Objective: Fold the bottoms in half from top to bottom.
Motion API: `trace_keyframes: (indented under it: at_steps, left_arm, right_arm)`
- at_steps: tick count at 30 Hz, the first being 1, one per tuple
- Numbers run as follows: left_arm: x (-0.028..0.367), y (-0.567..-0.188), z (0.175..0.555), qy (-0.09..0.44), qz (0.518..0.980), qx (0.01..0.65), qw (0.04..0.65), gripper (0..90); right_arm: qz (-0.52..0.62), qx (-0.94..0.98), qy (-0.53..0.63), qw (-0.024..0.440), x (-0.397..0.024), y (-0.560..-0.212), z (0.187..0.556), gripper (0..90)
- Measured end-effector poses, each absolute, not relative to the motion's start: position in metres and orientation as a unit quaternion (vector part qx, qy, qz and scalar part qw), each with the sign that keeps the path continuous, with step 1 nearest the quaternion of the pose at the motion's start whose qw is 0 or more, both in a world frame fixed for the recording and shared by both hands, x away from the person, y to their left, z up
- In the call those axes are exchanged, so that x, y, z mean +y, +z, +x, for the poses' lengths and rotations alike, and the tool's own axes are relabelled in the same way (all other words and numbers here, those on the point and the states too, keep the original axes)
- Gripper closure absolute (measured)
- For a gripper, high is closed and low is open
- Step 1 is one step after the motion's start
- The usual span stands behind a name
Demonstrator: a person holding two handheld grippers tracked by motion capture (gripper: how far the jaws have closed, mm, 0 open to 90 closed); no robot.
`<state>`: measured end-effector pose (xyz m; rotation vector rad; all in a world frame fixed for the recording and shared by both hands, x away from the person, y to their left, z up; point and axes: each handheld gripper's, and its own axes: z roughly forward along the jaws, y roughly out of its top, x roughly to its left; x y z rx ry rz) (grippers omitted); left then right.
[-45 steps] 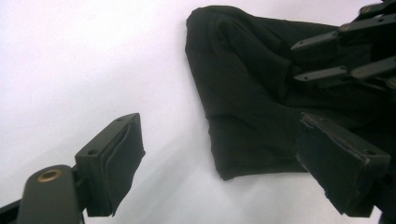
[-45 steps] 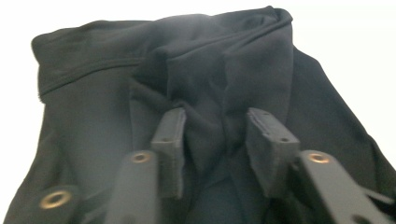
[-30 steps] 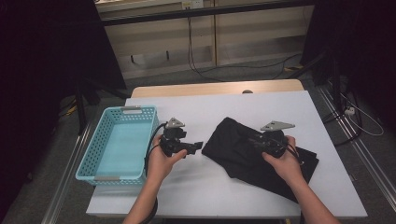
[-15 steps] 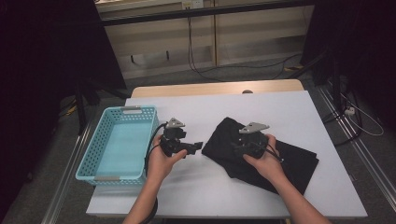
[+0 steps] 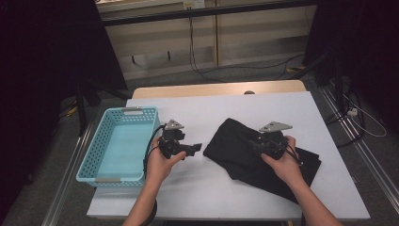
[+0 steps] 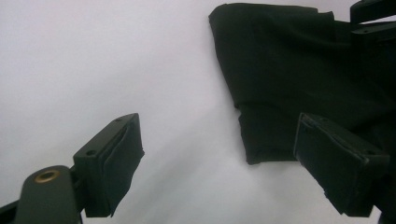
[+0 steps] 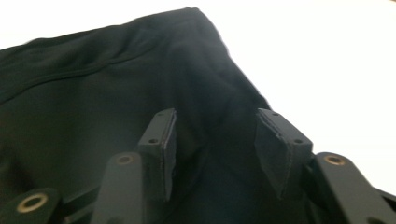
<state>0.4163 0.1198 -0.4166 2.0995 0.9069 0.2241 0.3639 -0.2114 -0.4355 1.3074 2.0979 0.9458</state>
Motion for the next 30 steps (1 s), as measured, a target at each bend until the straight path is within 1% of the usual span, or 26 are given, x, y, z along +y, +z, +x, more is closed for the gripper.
trace_keyframes:
  at_steps: [2,3,4,7,10,14,17,19,20,22,25,27,30]
  left_arm:
    - [0.118,-0.416,0.416,0.088,0.833,0.359,0.411,15.3]
    - [0.118,-0.416,0.416,0.088,0.833,0.359,0.411,15.4]
    - [0.118,-0.415,0.416,0.091,0.833,0.357,0.412,15.2]
    - [0.118,-0.414,0.415,0.091,0.834,0.356,0.412,15.1]
    - [0.118,-0.414,0.415,0.090,0.834,0.356,0.411,14.7]
    - [0.117,-0.417,0.415,0.091,0.832,0.363,0.409,14.1]
    - [0.118,-0.417,0.415,0.092,0.833,0.364,0.406,13.9]
    - [0.119,-0.415,0.415,0.093,0.838,0.356,0.402,13.9]
    - [0.118,-0.415,0.415,0.093,0.833,0.362,0.408,13.9]
    - [0.119,-0.415,0.415,0.093,0.835,0.360,0.406,13.8]
    - [0.118,-0.415,0.413,0.092,0.832,0.363,0.410,13.9]
    - [0.118,-0.415,0.414,0.090,0.836,0.359,0.405,13.8]
    - [0.118,-0.416,0.414,0.089,0.840,0.355,0.400,13.8]
  right_arm:
    - [0.464,0.777,0.351,0.240,-0.209,-0.433,0.357,55.0]
    - [0.464,0.777,0.351,0.240,-0.209,-0.433,0.357,55.0]
    - [0.447,0.789,0.354,0.230,-0.205,-0.432,0.349,58.1]
    - [0.433,0.804,0.346,0.214,-0.200,-0.436,0.341,61.2]
    - [0.425,0.814,0.345,0.195,-0.198,-0.440,0.333,59.4]
    - [0.418,0.820,0.349,0.174,-0.200,-0.444,0.323,54.6]
    - [0.413,0.830,0.338,0.165,-0.197,-0.452,0.321,53.3]
    - [0.404,0.834,0.334,0.174,-0.193,-0.455,0.321,53.9]
    - [0.404,0.835,0.331,0.174,-0.192,-0.455,0.321,56.5]
    - [0.407,0.832,0.331,0.180,-0.192,-0.454,0.322,70.5]
    - [0.403,0.832,0.337,0.179,-0.192,-0.452,0.323,86.0]
    - [0.402,0.831,0.340,0.179,-0.193,-0.450,0.323,87.6]
    - [0.405,0.825,0.349,0.182,-0.195,-0.446,0.323,87.7]
